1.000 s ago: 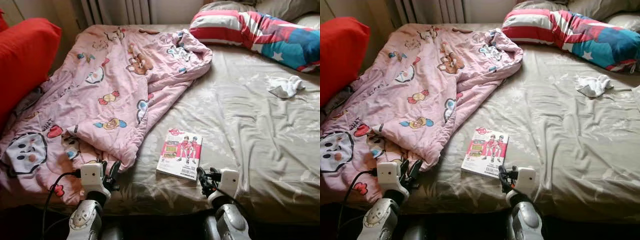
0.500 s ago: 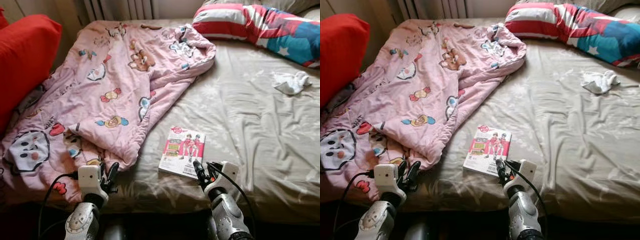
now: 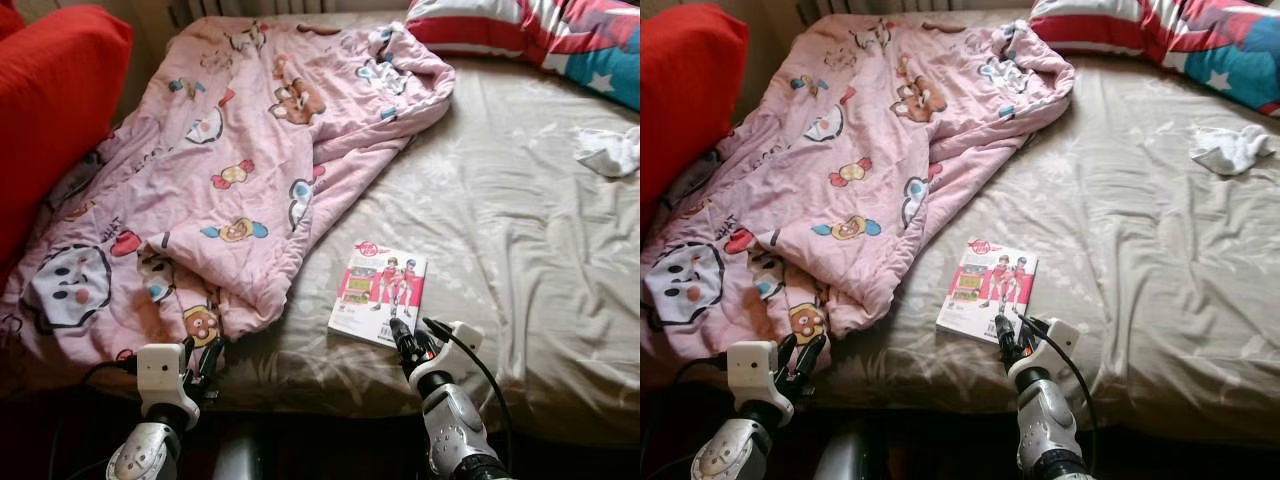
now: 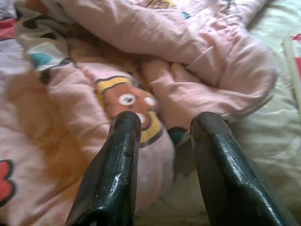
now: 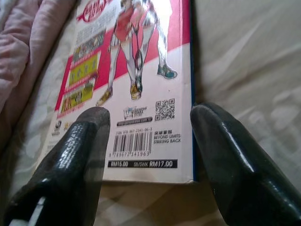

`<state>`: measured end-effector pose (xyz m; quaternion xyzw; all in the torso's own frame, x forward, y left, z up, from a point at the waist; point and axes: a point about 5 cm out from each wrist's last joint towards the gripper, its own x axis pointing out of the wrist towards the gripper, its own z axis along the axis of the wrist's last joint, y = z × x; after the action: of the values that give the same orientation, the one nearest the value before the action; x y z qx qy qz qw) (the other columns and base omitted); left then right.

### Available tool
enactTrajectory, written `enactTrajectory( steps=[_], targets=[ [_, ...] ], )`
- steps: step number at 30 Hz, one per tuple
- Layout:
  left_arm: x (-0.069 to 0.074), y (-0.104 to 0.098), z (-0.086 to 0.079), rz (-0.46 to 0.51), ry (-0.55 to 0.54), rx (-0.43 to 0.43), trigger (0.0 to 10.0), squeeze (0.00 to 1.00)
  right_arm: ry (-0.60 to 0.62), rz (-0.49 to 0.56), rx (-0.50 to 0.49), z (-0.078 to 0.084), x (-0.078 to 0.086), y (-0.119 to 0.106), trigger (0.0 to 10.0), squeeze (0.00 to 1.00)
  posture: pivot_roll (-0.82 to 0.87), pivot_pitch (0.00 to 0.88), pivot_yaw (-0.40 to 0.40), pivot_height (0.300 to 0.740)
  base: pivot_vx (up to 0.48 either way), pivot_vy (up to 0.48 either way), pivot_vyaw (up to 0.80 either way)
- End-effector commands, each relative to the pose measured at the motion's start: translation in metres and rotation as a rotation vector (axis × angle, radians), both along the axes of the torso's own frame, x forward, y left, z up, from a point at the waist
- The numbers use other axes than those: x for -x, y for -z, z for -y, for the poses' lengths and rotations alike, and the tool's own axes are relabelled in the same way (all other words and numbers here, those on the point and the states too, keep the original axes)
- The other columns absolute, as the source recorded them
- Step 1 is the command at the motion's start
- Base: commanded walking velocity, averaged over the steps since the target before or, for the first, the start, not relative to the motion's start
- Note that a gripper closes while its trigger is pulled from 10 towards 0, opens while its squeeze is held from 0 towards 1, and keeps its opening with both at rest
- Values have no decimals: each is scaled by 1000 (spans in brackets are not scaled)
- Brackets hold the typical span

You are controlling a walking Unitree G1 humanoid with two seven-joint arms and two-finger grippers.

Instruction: Clean up the room

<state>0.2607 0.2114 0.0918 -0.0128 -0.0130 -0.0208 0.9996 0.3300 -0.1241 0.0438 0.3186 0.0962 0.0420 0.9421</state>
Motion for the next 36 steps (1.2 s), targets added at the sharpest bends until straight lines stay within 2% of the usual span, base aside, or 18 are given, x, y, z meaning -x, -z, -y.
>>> enactTrajectory(
  steps=[1,16,25,27,34,35,36],
  targets=[
    [7,4,-6,-33,-6,-17,10000,0,-17,-44,-28,-7,6,9,10000,0,99,329,96,568,0,0,0],
    [18,1,-9,-66,1,-44,10000,0,-48,-79,-197,-15,16,20,10000,0,122,360,114,568,0,0,0],
    [19,0,-9,-76,9,-58,10000,0,-158,-66,-357,-31,19,20,10000,0,133,363,118,568,0,0,0],
    [19,0,-10,-78,6,-62,10000,0,-205,-62,-363,-37,21,20,10000,0,133,363,118,568,0,0,0],
    [19,1,-11,-84,3,-65,10000,0,-240,-57,-371,-40,23,21,10000,0,132,361,115,568,0,0,0],
    [18,1,-10,-86,4,-64,10000,0,-241,-57,-375,-40,23,21,7255,0,131,360,115,568,0,0,0],
    [18,1,-10,-86,4,-64,10000,0,-241,-57,-375,-40,23,21,7255,0,131,360,115,568,0,0,0]
  ],
)
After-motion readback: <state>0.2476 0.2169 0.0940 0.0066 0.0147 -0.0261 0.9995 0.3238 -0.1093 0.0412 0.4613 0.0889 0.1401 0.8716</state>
